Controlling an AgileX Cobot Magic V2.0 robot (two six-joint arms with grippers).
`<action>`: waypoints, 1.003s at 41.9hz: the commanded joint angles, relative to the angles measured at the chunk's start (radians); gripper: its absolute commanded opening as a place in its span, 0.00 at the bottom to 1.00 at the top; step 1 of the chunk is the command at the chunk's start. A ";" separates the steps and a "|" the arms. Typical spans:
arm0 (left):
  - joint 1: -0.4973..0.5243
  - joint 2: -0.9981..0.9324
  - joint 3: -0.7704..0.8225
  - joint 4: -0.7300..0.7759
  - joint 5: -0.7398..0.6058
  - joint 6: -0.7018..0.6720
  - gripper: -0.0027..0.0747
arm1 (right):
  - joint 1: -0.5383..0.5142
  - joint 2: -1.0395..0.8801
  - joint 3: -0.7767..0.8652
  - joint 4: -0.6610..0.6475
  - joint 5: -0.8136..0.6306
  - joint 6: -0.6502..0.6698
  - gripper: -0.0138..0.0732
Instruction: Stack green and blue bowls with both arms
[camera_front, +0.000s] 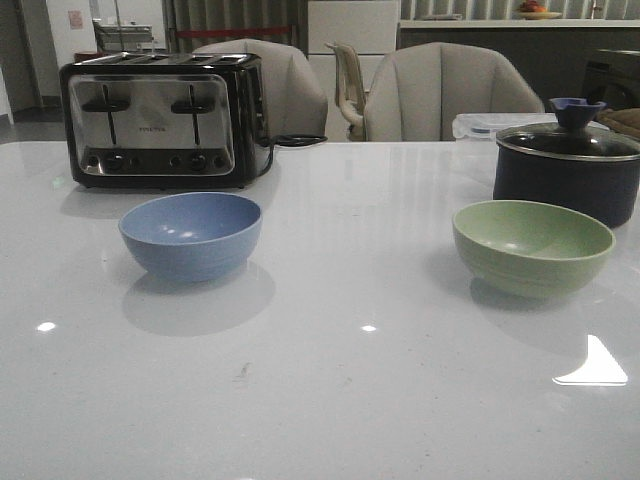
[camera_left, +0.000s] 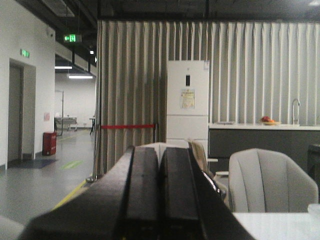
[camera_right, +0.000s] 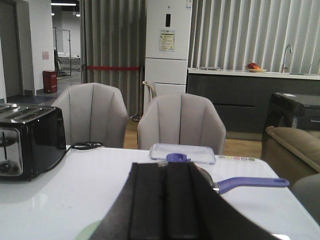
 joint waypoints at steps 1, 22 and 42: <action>-0.001 0.069 -0.142 -0.009 0.004 -0.009 0.17 | 0.001 0.089 -0.123 0.004 -0.001 -0.006 0.20; -0.001 0.413 -0.360 -0.009 0.429 -0.009 0.17 | 0.001 0.465 -0.295 0.004 0.321 -0.006 0.20; -0.001 0.552 -0.262 -0.009 0.475 -0.009 0.17 | 0.001 0.734 -0.295 0.004 0.374 -0.006 0.26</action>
